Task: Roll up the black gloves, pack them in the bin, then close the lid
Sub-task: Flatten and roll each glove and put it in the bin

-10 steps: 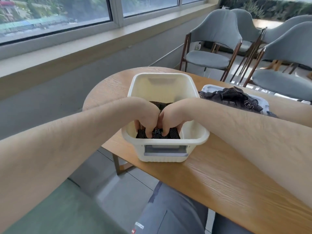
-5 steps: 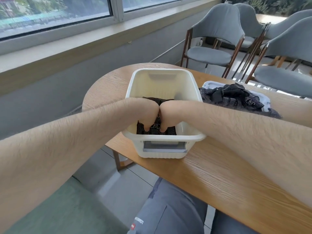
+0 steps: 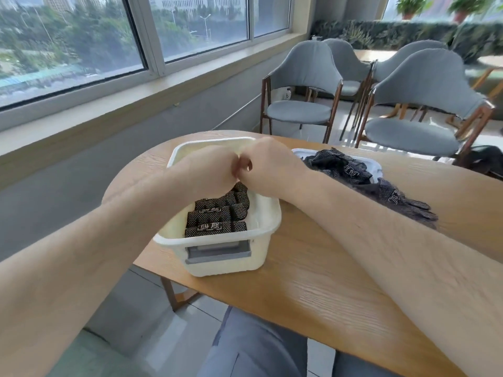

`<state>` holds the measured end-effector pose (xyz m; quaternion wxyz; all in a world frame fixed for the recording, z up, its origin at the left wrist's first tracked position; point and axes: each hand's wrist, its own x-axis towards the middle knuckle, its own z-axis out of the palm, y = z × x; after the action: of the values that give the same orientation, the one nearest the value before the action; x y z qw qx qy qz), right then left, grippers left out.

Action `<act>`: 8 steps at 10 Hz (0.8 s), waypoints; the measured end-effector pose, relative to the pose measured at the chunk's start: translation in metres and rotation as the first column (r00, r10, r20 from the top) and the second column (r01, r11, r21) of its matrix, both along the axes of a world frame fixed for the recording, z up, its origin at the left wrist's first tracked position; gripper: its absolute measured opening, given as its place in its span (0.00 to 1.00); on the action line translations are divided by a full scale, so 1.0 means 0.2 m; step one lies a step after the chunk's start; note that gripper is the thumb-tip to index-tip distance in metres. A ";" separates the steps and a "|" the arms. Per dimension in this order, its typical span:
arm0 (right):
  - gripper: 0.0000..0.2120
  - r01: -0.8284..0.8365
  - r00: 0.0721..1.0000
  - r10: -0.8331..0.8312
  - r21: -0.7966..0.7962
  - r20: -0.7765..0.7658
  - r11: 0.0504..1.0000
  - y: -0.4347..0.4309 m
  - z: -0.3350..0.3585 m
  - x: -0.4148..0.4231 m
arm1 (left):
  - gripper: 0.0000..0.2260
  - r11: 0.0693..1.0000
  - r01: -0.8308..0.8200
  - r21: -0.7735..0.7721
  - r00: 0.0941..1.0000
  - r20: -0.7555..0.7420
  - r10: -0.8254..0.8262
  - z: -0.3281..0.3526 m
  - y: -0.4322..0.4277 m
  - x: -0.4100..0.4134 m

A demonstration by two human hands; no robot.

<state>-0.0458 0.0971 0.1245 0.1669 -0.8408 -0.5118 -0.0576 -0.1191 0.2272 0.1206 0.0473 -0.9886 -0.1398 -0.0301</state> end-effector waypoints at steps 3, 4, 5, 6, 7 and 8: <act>0.08 0.294 0.932 -0.173 0.385 -0.319 0.875 -0.80 -0.29 0.10 | 0.09 0.997 0.079 -0.011 0.988 0.133 -0.077 -0.01 -0.86 0.11; 0.08 0.423 0.877 -0.271 0.374 -0.396 0.825 -1.03 -0.48 0.13 | 0.06 0.976 0.178 -0.126 0.968 0.198 -0.151 -0.21 -1.06 0.17; 0.07 0.552 0.811 -0.366 0.388 -0.457 0.738 -1.19 -0.64 0.19 | 0.07 0.896 0.227 -0.381 0.964 0.217 -0.152 -0.43 -1.17 0.28; 0.06 0.618 0.782 -0.463 0.422 -0.417 0.663 -1.28 -0.76 0.24 | 0.07 0.810 0.230 -0.539 0.958 0.273 -0.090 -0.61 -1.20 0.40; 0.05 0.641 0.767 -0.510 0.449 -0.389 0.622 -1.29 -0.81 0.32 | 0.07 0.769 0.259 -0.584 0.920 0.393 -0.012 -0.71 -1.23 0.54; 0.02 0.657 0.753 -0.553 0.447 -0.356 0.607 -1.26 -0.83 0.45 | 0.09 0.742 0.265 -0.615 0.894 0.446 0.050 -0.73 -1.25 0.66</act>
<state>0.0441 -0.1549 -0.0410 0.4160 -0.8809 -0.1396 -0.1774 0.0138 -0.0229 -0.0248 -0.3400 -0.9143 -0.0893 -0.2009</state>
